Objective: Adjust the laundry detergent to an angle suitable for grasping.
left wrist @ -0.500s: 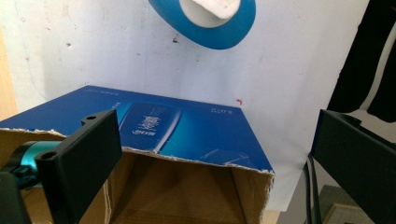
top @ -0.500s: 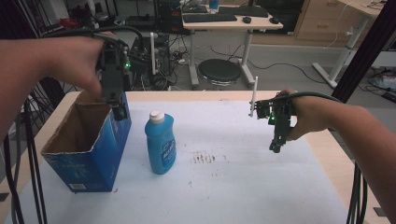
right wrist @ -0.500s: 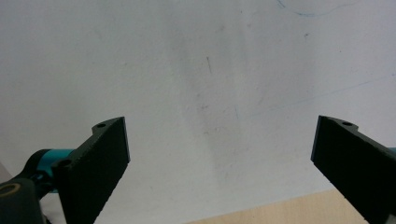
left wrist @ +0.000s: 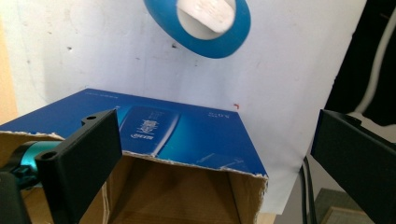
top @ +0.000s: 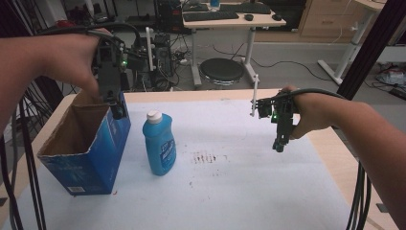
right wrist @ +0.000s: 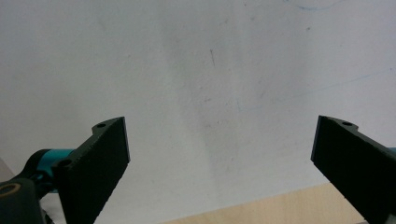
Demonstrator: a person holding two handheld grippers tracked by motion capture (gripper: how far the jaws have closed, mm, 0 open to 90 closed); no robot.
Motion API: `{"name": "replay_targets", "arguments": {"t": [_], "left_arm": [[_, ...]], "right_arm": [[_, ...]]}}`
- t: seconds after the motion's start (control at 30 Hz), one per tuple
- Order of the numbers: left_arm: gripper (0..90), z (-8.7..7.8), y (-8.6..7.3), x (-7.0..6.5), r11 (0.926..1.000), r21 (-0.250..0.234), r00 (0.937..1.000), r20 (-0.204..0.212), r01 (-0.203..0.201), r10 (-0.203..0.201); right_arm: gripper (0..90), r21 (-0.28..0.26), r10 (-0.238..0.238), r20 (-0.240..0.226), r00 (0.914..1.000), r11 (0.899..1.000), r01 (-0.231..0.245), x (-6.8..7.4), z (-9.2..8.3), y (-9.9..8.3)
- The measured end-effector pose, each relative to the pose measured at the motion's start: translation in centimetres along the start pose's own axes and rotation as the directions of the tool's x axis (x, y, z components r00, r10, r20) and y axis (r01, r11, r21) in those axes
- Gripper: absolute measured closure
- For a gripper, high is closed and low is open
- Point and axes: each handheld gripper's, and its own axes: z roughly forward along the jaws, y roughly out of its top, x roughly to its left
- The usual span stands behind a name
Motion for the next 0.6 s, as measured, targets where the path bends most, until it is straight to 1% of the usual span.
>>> {"name": "replay_targets", "arguments": {"t": [0.07,0.13,0.2,0.27,0.37,0.4,0.43,0.47,0.53,0.6], "left_arm": [[1.7,-0.08,0.04,-0.02,1.0,0.001,1.0,0.002,0.004,-0.004],[1.7,-0.08,0.05,-0.07,1.0,0.004,1.0,0.001,-0.002,0.002],[1.7,-0.1,-0.03,-0.27,1.0,0.007,1.0,0.0,0.004,-0.004],[1.7,-0.08,-0.12,-0.32,0.9999,0.009,1.0,-0.004,0.009,-0.009],[1.7,-0.04,-0.16,-0.32,0.9999,0.012,1.0,-0.008,0.001,-0.001],[1.7,-0.01,-0.13,-0.37,0.9999,0.016,1.0,-0.006,-0.001,0.001],[1.7,0.04,-0.11,-0.38,0.9999,0.016,1.0,-0.005,-0.002,0.002],[1.7,0.1,-0.08,-0.35,0.9998,0.018,0.9999,-0.008,-0.01,0.011],[1.7,0.14,-0.05,-0.4,0.9998,0.02,1.0,-0.003,-0.007,0.007],[1.7,0.05,-0.02,-0.31,0.9998,0.012,0.9999,0.002,-0.015,0.015]], "right_arm": [[3.4,-0.006,0.002,-0.003,1.0,1.0,-0.002,-0.04,-0.1,-0.05],[3.4,-0.011,0.002,0.0,1.0,1.0,-0.002,-0.09,-0.2,-0.09],[3.4,-0.027,0.003,-0.002,1.0,1.0,-0.003,-0.16,-0.37,-0.11],[3.4,-0.019,0.001,0.0,1.0,1.0,-0.001,-0.16,-0.22,-0.01],[3.4,-0.001,-0.007,0.015,0.9999,1.0,0.007,-0.21,0.09,0.24],[3.4,-0.004,0.0,0.013,0.9999,1.0,0.0,-0.19,0.08,0.3],[3.4,-0.009,-0.003,0.018,0.9998,1.0,0.003,-0.28,0.02,0.34],[3.4,-0.013,0.004,0.017,0.9999,1.0,-0.004,-0.32,-0.08,0.36],[3.4,-0.018,0.01,0.022,0.9997,1.0,-0.01,-0.36,-0.29,0.35],[3.4,-0.019,0.017,0.028,0.9995,1.0,-0.017,-0.32,-0.47,0.32]]}}
